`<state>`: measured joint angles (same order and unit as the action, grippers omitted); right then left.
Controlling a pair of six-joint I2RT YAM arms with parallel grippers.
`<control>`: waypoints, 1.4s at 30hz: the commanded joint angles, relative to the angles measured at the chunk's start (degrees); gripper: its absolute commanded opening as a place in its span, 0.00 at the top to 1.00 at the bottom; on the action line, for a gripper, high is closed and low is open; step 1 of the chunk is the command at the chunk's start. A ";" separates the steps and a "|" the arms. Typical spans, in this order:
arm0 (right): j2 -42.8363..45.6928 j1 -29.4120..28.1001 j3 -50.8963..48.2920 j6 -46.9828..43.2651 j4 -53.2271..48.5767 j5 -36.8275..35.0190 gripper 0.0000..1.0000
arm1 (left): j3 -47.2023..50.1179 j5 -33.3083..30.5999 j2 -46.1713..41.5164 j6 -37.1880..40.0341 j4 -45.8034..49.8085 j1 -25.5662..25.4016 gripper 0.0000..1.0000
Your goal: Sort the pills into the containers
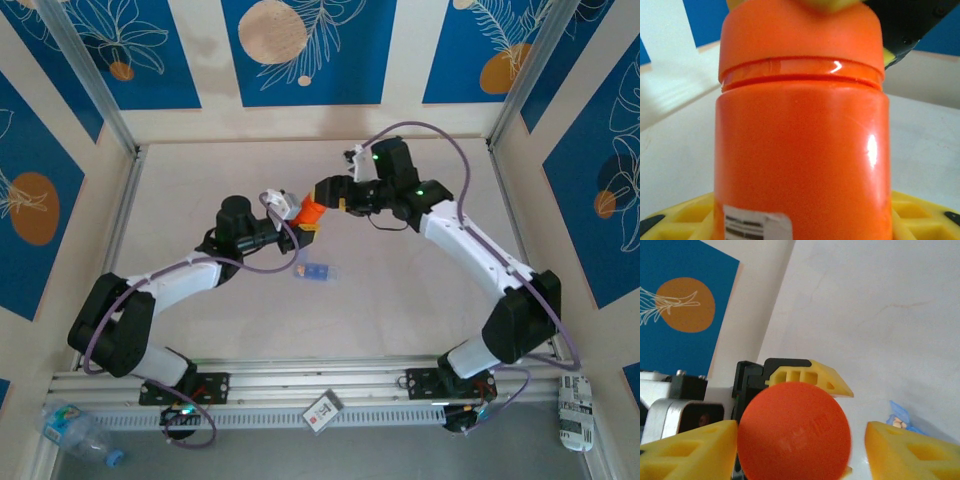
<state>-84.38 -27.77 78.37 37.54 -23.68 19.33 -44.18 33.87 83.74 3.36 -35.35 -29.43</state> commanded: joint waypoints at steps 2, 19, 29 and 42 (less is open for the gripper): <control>6.43 1.65 -0.91 -3.97 -1.63 2.65 0.23 | -3.39 7.91 0.92 -3.81 -7.01 1.83 1.00; -4.05 0.57 13.60 -32.08 -17.33 10.81 0.17 | -6.97 20.80 2.39 -10.91 -5.41 3.85 1.00; -6.32 -1.50 14.11 -31.32 -16.60 11.48 0.37 | -7.06 21.45 2.83 -11.07 -5.41 3.94 1.00; -5.47 -1.69 11.00 -21.66 -8.54 6.31 0.71 | -5.18 19.26 3.31 -11.15 -7.14 3.92 0.64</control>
<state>-90.56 -28.93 90.19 11.77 -38.09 27.73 -49.45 51.37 86.48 -8.95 -39.94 -24.43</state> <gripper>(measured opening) 0.420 0.530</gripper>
